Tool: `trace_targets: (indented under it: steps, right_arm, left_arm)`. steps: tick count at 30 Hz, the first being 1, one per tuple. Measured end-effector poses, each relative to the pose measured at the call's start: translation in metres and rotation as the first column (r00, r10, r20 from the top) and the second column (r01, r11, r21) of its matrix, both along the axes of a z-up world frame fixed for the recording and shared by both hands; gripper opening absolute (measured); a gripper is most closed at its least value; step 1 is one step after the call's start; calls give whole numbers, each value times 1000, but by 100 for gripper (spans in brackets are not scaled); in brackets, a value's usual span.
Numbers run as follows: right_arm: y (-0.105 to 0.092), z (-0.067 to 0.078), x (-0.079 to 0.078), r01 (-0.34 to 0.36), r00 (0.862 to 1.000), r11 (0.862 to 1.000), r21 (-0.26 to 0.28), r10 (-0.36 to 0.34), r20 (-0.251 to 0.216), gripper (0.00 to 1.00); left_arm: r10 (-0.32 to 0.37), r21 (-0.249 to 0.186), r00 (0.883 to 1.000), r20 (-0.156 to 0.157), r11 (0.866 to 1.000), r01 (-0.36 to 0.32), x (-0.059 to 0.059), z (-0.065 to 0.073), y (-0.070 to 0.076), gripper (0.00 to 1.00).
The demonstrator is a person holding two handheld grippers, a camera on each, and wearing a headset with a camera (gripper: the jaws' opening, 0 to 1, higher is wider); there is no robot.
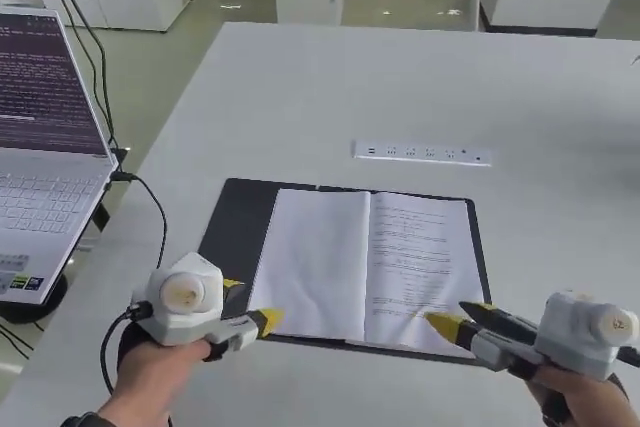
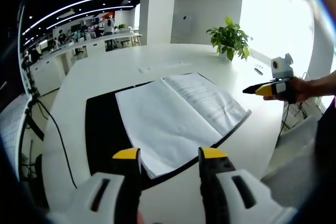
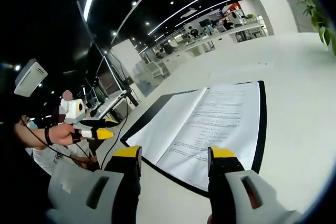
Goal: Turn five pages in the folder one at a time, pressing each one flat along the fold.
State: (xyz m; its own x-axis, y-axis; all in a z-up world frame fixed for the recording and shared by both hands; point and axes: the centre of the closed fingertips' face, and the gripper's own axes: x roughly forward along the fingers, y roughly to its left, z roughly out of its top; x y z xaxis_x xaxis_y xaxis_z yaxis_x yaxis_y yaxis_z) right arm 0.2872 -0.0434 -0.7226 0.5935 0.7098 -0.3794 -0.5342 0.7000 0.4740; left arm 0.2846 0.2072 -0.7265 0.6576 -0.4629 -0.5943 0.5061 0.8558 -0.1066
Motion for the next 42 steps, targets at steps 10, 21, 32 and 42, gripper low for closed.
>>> trace_targets:
  steps: [10,21,32,42]
  right_arm:
    - [-23,12,-10,21,999,998,-58,-19,38,60]
    - [-49,32,-24,99,992,993,-69,-93,85,68]
    - [-53,19,-51,105,993,987,-124,-97,66,73]
    - [-60,23,-47,125,991,986,-107,-118,69,73]
  left_arm:
    - [-3,-23,999,46,1000,4,-4,31,8,53]
    - [15,-66,998,65,998,-10,-22,50,17,66]
    - [38,-81,998,50,996,-34,-39,47,16,73]
    - [20,-70,999,41,997,-17,-40,43,10,75]
